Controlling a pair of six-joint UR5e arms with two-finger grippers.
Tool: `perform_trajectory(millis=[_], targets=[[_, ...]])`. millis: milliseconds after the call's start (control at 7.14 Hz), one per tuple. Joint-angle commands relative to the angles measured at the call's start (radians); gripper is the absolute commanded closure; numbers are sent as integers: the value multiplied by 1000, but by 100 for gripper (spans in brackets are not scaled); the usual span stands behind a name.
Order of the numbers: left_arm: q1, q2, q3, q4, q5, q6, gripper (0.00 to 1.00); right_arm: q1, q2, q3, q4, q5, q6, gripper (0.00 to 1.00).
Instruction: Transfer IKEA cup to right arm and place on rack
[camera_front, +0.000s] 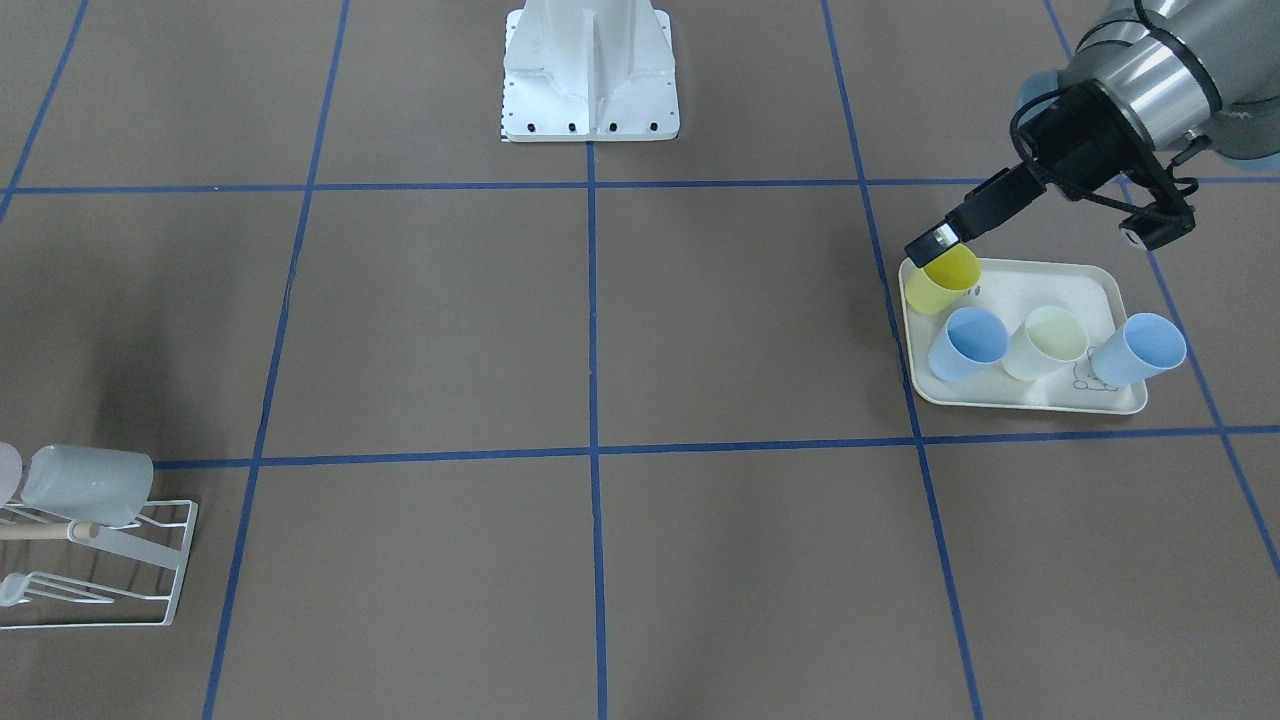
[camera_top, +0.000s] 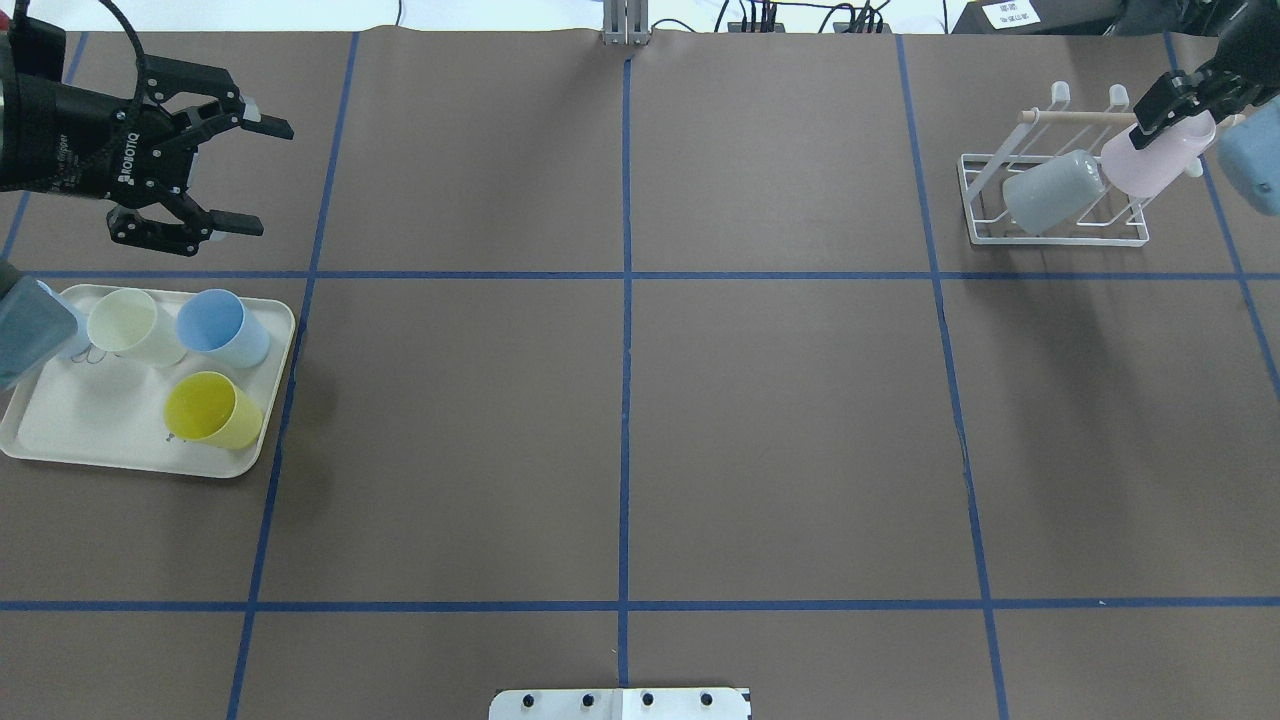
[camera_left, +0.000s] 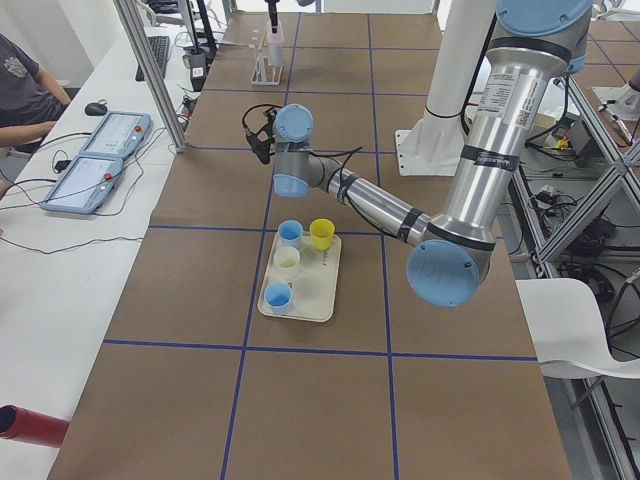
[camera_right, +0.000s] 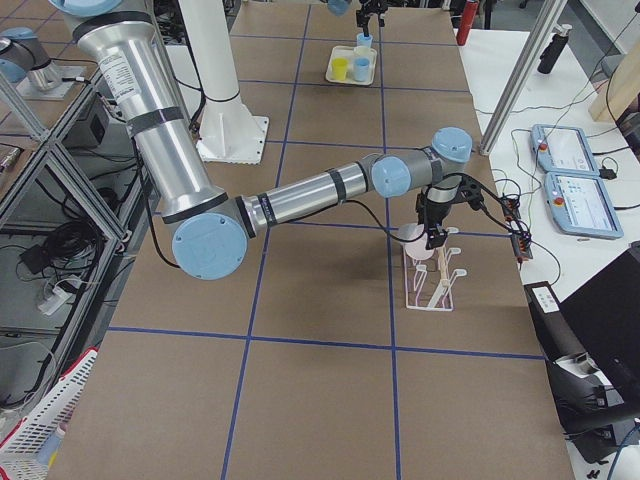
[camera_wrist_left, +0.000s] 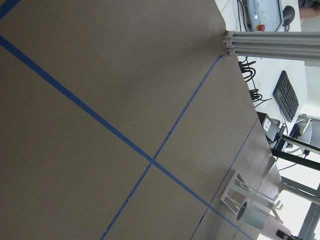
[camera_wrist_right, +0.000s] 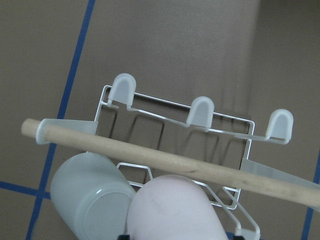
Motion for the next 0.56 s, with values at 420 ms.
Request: perform_trajectory(millis=[420], targets=[[0, -6, -1, 2, -2, 0, 0, -12, 1, -19, -1, -9, 0, 97]])
